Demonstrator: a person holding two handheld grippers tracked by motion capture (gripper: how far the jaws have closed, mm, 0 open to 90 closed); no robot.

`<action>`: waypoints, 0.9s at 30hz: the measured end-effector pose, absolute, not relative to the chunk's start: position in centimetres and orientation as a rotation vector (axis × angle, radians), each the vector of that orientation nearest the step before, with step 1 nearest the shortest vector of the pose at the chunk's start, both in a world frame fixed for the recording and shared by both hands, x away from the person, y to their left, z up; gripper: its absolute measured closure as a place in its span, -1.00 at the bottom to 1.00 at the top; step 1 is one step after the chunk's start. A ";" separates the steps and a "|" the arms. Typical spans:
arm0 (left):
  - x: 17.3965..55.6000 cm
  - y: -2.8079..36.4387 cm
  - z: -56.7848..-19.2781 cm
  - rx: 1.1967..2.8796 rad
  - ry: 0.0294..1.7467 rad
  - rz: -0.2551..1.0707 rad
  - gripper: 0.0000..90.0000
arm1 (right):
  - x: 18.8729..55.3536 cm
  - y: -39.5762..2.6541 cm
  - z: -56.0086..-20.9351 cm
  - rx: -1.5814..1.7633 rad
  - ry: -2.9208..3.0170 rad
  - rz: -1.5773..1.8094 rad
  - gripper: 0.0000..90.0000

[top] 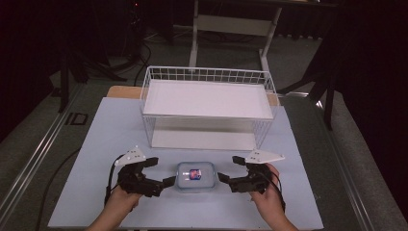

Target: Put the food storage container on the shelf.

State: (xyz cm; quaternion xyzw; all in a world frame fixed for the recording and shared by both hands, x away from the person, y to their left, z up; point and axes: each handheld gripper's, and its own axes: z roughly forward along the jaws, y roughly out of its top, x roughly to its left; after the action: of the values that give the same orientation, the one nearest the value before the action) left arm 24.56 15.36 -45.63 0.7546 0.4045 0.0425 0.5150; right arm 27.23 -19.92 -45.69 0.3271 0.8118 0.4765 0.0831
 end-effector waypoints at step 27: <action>28.9 13.7 -52.4 1.793 1.315 -0.280 -0.76 | 30.9 -17.9 -51.5 1.710 2.581 1.504 -0.42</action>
State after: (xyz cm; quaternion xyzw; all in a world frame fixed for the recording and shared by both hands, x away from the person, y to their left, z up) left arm 28.92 13.74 -52.36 0.7204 0.5283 -0.1125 0.4350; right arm 30.86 -17.90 -51.50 0.4912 0.7414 0.4320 -0.1497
